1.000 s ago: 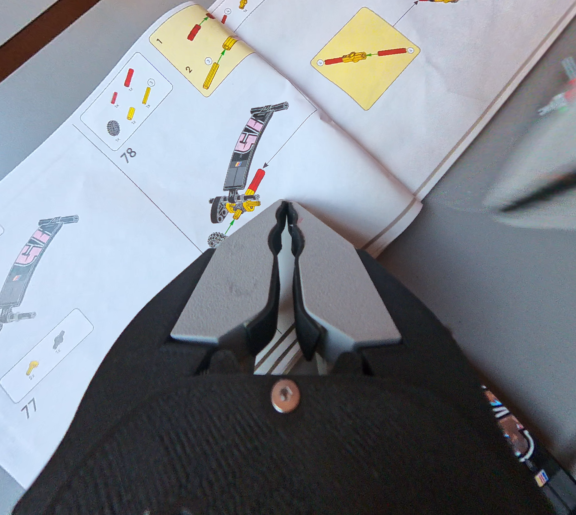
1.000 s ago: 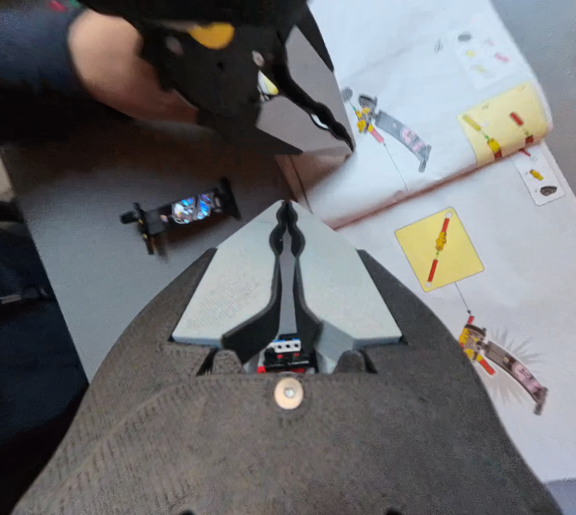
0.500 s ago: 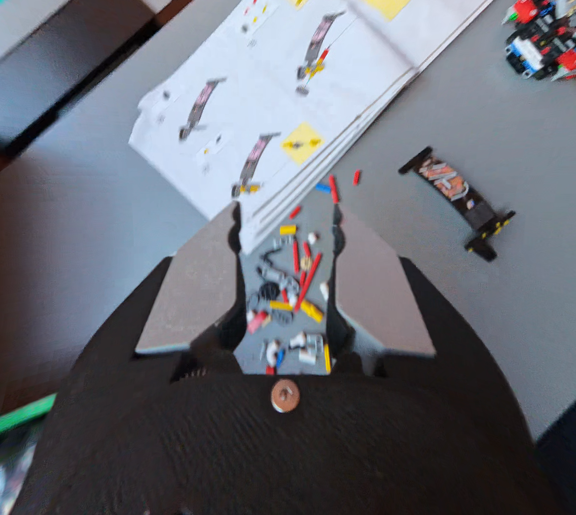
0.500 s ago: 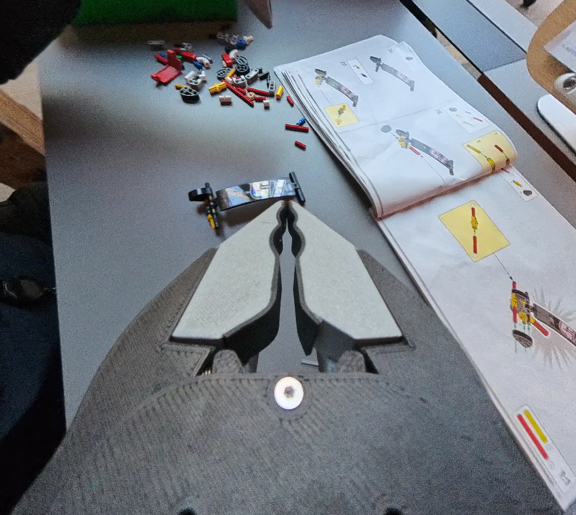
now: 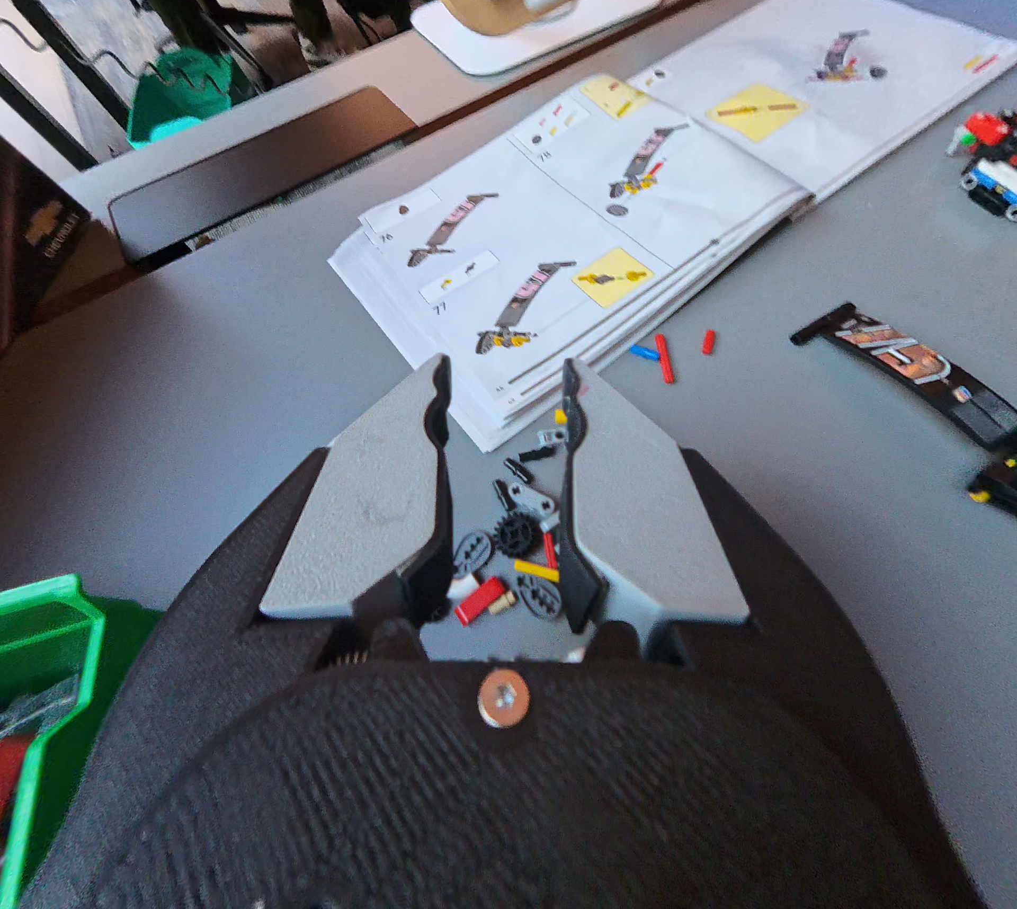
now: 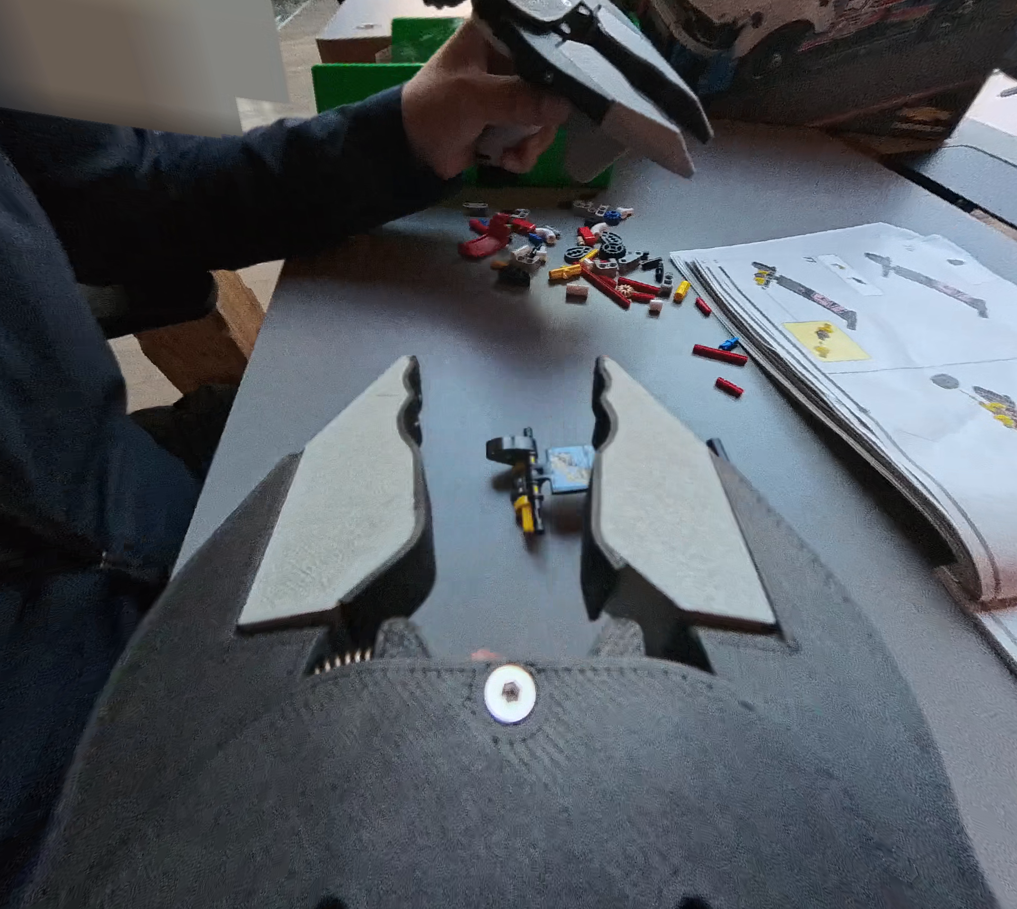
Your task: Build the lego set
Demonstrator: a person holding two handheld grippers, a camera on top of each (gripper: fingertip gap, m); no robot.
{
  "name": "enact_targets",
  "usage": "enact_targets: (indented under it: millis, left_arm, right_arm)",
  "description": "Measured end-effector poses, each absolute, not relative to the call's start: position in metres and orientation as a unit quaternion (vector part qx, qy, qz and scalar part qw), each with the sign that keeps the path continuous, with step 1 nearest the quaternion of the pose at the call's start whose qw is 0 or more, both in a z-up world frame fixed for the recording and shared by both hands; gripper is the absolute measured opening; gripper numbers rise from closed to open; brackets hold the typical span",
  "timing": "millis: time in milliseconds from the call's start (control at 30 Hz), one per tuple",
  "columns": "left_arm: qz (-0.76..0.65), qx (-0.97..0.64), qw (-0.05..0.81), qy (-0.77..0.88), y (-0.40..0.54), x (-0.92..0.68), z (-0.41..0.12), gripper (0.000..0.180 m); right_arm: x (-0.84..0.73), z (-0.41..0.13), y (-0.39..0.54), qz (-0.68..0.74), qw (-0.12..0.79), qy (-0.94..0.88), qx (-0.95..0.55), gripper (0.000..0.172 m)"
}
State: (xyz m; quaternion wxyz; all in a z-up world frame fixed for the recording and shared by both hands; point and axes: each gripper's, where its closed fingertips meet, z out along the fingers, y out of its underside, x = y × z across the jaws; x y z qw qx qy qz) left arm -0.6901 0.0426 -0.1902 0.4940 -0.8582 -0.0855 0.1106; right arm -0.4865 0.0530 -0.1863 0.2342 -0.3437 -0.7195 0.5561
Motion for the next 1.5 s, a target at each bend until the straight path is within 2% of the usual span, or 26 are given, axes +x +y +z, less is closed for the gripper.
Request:
enact_targets:
  millis: [367, 567, 1167, 1200, 1300, 1333, 1400, 1500]
  left_arm:
    - [0.07, -0.829, 0.541, -0.12, 0.035, -0.702, -0.188, 0.035]
    - [0.059, -0.822, 0.554, -0.117, 0.037, -0.7, -0.192, 0.028]
    - [0.067, -0.836, 0.535, -0.105, 0.04, -0.695, -0.199, 0.023]
    - [0.061, -0.834, 0.538, -0.104, 0.041, -0.693, -0.198, 0.023]
    - [-0.002, -0.834, 0.544, -0.094, 0.049, -0.675, -0.2, 0.028]
    - [-0.007, -0.84, 0.535, -0.094, 0.05, -0.675, -0.204, 0.029]
    - [-0.002, -0.848, 0.522, -0.094, 0.049, -0.676, -0.207, 0.03]
    - [0.004, -0.839, 0.537, -0.089, 0.047, -0.674, -0.196, 0.029]
  right_arm:
    - [-0.498, -0.199, 0.075, 0.542, 0.259, -0.721, -0.345, 0.034]
    - [-0.495, -0.197, 0.078, 0.566, 0.235, -0.709, -0.349, 0.032]
    - [-0.478, -0.19, 0.085, 0.587, 0.224, -0.697, -0.345, 0.028]
    - [-0.477, -0.191, 0.085, 0.585, 0.221, -0.699, -0.346, 0.026]
    - [-0.475, -0.202, 0.083, 0.576, 0.189, -0.718, -0.342, 0.0]
    - [-0.477, -0.206, 0.085, 0.569, 0.183, -0.722, -0.348, 0.0]
    - [-0.483, -0.21, 0.09, 0.557, 0.188, -0.724, -0.361, 0.013]
    - [-0.481, -0.212, 0.088, 0.546, 0.192, -0.735, -0.354, 0.014]
